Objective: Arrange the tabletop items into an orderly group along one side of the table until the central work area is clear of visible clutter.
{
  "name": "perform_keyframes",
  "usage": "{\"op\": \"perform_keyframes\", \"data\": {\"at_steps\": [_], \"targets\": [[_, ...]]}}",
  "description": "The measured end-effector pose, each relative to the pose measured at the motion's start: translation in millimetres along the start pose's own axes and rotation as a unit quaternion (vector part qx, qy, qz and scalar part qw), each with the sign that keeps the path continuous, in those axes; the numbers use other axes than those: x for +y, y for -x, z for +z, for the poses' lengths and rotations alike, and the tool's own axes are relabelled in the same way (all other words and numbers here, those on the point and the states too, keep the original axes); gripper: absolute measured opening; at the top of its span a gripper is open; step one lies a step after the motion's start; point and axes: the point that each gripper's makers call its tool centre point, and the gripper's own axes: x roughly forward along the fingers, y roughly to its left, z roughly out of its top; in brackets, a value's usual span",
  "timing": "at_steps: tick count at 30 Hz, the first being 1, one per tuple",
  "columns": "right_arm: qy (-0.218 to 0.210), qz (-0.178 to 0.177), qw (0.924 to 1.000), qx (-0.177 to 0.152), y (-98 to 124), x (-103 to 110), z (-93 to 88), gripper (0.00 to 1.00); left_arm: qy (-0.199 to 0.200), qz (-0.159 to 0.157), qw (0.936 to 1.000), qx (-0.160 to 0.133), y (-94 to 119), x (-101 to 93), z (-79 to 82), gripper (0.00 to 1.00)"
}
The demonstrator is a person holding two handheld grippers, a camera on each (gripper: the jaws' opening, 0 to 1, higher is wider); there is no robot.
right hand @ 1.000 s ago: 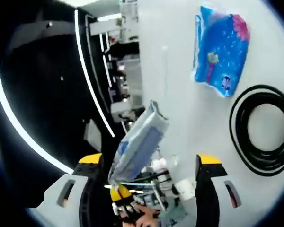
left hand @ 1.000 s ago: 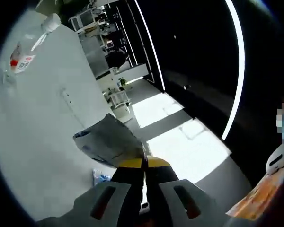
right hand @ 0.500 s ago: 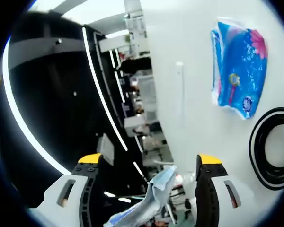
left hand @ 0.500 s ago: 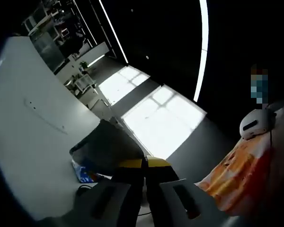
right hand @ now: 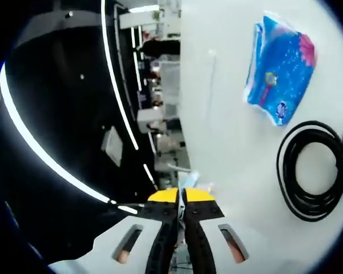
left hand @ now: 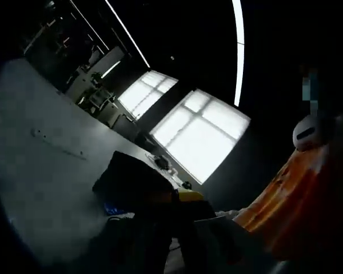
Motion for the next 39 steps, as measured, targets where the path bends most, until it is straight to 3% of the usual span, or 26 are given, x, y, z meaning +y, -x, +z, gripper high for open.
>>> {"op": "perform_keyframes", "data": {"at_steps": [3,7,11,14,18,20,21,24,26,27,29,31,32,34,36,39], "targets": [[0.01,0.011,0.9998,-0.011,3,10,6.6,0.0,-0.004,0.033,0.9992,0.021,7,12.6,-5.6,0.0],[0.062,0.011,0.998,-0.003,5,22,6.0,0.0,0.003,0.054,0.9981,0.03,12,21.9,-6.9,0.0],[0.08,0.022,0.9965,-0.009,8,37,5.5,0.0,0.006,0.075,0.9964,0.038,17,31.8,-6.1,0.0],[0.116,0.019,0.993,-0.01,10,43,5.8,0.0,0.014,0.115,0.9908,0.071,22,47.8,-13.9,0.0],[0.143,0.018,0.9895,-0.013,13,46,4.9,0.0,-0.008,0.136,0.9866,0.09,22,54.4,-17.2,0.0],[0.174,0.019,0.9845,-0.005,14,46,2.0,0.0,-0.02,0.16,0.9813,0.105,24,64.2,-19.4,0.0],[0.195,0.007,0.9807,-0.006,16,43,1.2,0.0,-0.028,0.177,0.9772,0.115,25,70.0,-21.1,0.0],[0.202,0.004,0.9795,-0.002,19,42,-8.1,0.0,-0.044,0.215,0.9669,0.13,27,81.9,-25.2,0.0],[0.205,0.003,0.9788,0.002,20,41,-13.3,0.0,-0.088,0.249,0.9514,0.158,31,92.4,-28.9,0.0],[0.209,0.0,0.978,0.005,20,40,-15.1,0.0,-0.115,0.27,0.9383,0.182,33,97.7,-33.0,0.0],[0.231,-0.012,0.9728,0.019,19,36,-17.8,0.0,-0.169,0.283,0.9178,0.221,33,102.3,-37.1,0.0],[0.242,-0.018,0.9698,0.019,19,37,-17.4,0.0,-0.207,0.284,0.9048,0.241,30,103.0,-38.3,0.0],[0.242,-0.017,0.97,0.017,19,38,-16.8,0.0,-0.212,0.285,0.9042,0.238,29,103.2,-36.9,0.0],[0.248,-0.022,0.9684,0.008,19,37,-11.9,0.0,-0.199,0.283,0.9115,0.223,27,103.3,-33.9,0.0],[0.268,-0.036,0.9628,0.007,20,33,-7.8,0.0,-0.169,0.281,0.9248,0.192,25,105.0,-28.0,0.0],[0.284,-0.048,0.9577,0.003,17,32,-6.1,0.0,-0.17,0.283,0.9254,0.187,26,107.6,-24.6,0.0]]}}
